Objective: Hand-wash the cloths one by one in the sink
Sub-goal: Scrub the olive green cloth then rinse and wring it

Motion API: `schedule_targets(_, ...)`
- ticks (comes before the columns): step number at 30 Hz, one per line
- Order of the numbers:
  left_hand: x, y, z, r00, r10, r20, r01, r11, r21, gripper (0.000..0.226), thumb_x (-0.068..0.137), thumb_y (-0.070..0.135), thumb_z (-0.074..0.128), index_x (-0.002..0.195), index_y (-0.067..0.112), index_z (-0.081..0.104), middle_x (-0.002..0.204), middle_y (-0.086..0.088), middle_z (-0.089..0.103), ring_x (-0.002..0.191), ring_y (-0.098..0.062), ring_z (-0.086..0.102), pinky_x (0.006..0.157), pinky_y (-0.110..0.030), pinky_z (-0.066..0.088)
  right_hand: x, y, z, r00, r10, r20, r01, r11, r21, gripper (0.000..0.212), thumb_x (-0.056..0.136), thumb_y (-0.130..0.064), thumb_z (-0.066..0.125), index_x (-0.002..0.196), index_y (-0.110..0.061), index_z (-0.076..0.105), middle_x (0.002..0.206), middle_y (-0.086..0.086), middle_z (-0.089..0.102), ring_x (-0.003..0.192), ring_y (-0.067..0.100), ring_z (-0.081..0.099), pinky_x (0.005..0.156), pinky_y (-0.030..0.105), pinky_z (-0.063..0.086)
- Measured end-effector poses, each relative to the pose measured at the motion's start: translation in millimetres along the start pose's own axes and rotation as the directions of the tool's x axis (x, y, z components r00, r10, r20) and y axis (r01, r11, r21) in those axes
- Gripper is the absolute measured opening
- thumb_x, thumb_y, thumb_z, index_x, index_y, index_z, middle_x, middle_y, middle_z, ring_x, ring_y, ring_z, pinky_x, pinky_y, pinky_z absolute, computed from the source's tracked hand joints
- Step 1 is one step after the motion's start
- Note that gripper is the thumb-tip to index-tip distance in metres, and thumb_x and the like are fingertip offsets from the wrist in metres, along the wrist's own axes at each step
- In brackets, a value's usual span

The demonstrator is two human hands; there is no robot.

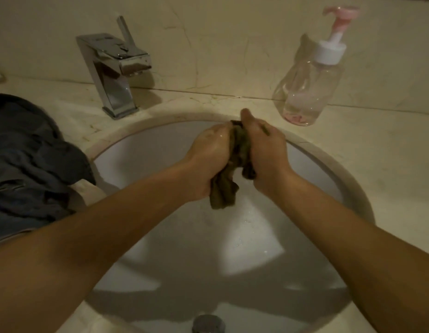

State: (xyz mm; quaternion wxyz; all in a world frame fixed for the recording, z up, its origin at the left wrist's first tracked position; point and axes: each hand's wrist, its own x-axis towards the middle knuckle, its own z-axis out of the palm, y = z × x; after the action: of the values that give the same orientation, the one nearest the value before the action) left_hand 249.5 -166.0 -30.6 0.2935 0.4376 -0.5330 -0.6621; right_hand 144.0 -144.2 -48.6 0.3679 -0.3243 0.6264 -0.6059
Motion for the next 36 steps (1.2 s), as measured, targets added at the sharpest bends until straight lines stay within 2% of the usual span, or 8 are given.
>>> schedule_targets(6,28,-10,-27,0.992,0.086,-0.097,-0.008,0.789,0.614,0.03,0.107,0.036,0.038,0.109,0.02,0.063,0.095,-0.004,0.066,0.083,-0.017,0.063,0.077,-0.041,0.057,23,13,-1,0.954,0.215,0.21,-0.131,0.926,-0.354,0.057,0.106,-0.058,0.038,0.117,-0.012,0.069,0.089,0.006,0.068,0.075,0.019,0.063,0.062,0.029,0.047)
schedule_targets(9,43,-30,-49,0.998,0.045,-0.037,0.027,0.216,0.976,0.043,0.104,0.047,0.038,0.131,0.018,0.054,0.118,-0.006,0.061,0.1,-0.027,0.06,0.089,-0.042,0.051,31,28,-8,0.912,0.261,0.317,0.149,0.51,-0.847,0.057,0.107,-0.057,0.035,0.131,-0.012,0.061,0.127,0.012,0.066,0.109,0.028,0.064,0.092,0.036,0.05)
schedule_targets(12,48,-39,-57,0.997,0.078,0.029,-0.032,0.043,0.999,0.053,0.098,0.049,0.052,0.139,0.017,0.047,0.139,-0.011,0.051,0.123,-0.033,0.052,0.102,-0.046,0.046,38,35,-21,0.919,0.239,0.313,0.293,0.118,-0.949,0.059,0.104,-0.05,0.05,0.15,-0.015,0.043,0.152,0.016,0.04,0.133,0.038,0.047,0.105,0.045,0.046)
schedule_targets(18,47,-52,-44,0.975,-0.09,0.202,-0.203,-0.005,0.979,0.04,0.096,0.058,0.05,0.116,0.024,0.058,0.102,-0.001,0.058,0.093,-0.024,0.058,0.084,-0.037,0.05,37,55,-21,0.74,0.448,0.501,0.495,0.14,-0.857,0.041,0.09,-0.039,0.07,0.125,-0.023,0.059,0.12,0.003,0.06,0.108,0.03,0.061,0.083,0.035,0.052)
schedule_targets(23,46,-59,-50,0.946,-0.305,0.11,-0.161,-0.147,0.976,0.058,0.086,0.072,0.05,0.13,0.035,0.054,0.128,0.0,0.06,0.116,-0.028,0.058,0.092,-0.036,0.042,27,69,-11,0.828,0.392,0.4,0.472,-0.105,-0.875,0.067,0.096,-0.037,0.061,0.155,-0.021,0.032,0.157,0.007,0.03,0.148,0.032,0.028,0.117,0.067,0.022)
schedule_targets(26,47,-59,-50,0.983,-0.133,0.129,-0.156,-0.212,0.965,0.044,0.084,0.057,0.062,0.118,0.03,0.059,0.118,-0.002,0.058,0.109,-0.027,0.056,0.092,-0.041,0.046,21,65,1,0.829,0.381,0.409,0.408,0.088,-0.909,0.035,0.1,-0.033,0.059,0.129,-0.014,0.052,0.12,0.007,0.058,0.114,0.031,0.057,0.098,0.05,0.048)
schedule_targets(30,57,-58,-51,0.981,-0.076,0.177,-0.167,0.115,0.979,0.048,0.087,0.041,0.064,0.127,0.019,0.05,0.125,-0.006,0.056,0.109,-0.029,0.057,0.09,-0.04,0.05,26,53,3,0.803,0.494,0.332,-0.264,0.796,-0.545,0.021,0.097,-0.016,0.056,0.086,-0.003,0.069,0.077,0.018,0.065,0.065,0.029,0.062,0.061,0.033,0.056)
schedule_targets(36,55,-33,-25,1.0,0.001,-0.021,0.008,0.918,0.395,0.033,0.1,0.038,0.038,0.107,0.013,0.059,0.095,-0.007,0.066,0.073,-0.017,0.059,0.07,-0.035,0.053,41,41,1,0.97,0.218,0.111,-0.182,0.946,-0.267,0.034,0.101,-0.03,0.058,0.101,0.002,0.068,0.098,0.023,0.072,0.091,0.037,0.072,0.085,0.053,0.062)
